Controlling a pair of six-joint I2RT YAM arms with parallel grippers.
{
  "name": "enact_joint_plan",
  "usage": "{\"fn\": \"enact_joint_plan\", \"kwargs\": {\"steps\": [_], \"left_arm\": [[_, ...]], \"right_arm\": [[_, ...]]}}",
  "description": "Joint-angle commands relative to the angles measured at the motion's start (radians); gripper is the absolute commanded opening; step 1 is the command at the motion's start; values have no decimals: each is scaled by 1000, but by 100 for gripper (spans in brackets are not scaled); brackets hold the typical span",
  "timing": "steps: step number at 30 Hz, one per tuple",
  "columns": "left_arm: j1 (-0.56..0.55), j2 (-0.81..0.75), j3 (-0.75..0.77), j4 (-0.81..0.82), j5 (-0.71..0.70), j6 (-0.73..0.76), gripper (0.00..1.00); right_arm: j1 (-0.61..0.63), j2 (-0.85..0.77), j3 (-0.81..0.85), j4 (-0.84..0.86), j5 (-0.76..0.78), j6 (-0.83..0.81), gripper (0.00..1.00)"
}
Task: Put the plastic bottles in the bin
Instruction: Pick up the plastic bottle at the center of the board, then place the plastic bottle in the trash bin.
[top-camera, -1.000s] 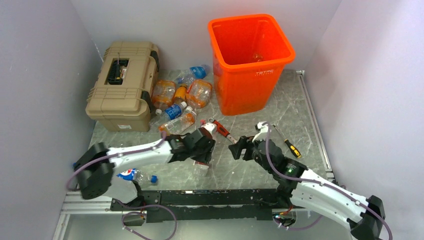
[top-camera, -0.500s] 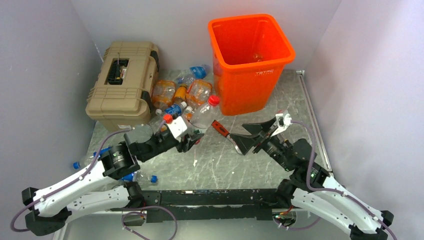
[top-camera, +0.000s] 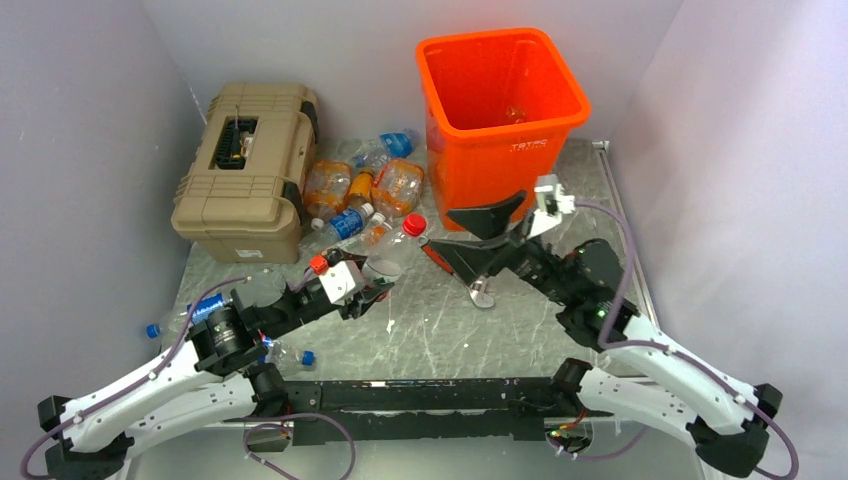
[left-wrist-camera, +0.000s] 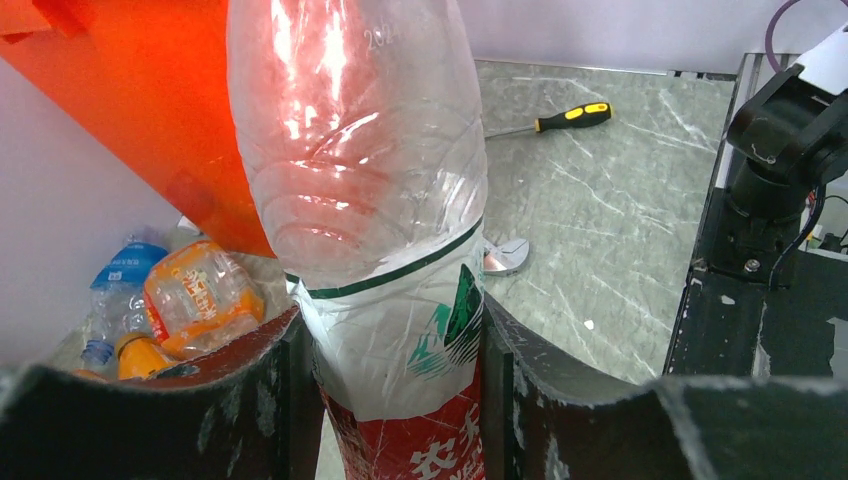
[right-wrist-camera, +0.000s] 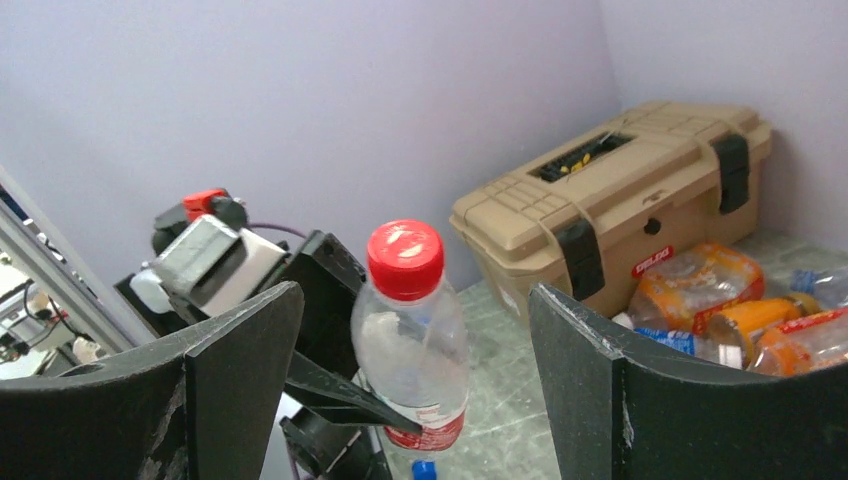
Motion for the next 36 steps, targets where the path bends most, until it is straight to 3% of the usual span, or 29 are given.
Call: {"fn": "enact_joint_plan", "kwargs": {"steps": [1,14,25,36], "left_arm": [[2,6,21,32,32,14,48],[2,21,32,18,60,8,48],[2,11,29,25,43,11,48],[2,-11,25,34,34,8,49]], "right_arm": [[2,65,62,127,-63,34,86],[2,238,180,98,-142,73,81],[2,238,157,31,-90,61,80],[2,262,159,-4,-104,88,54]]}}
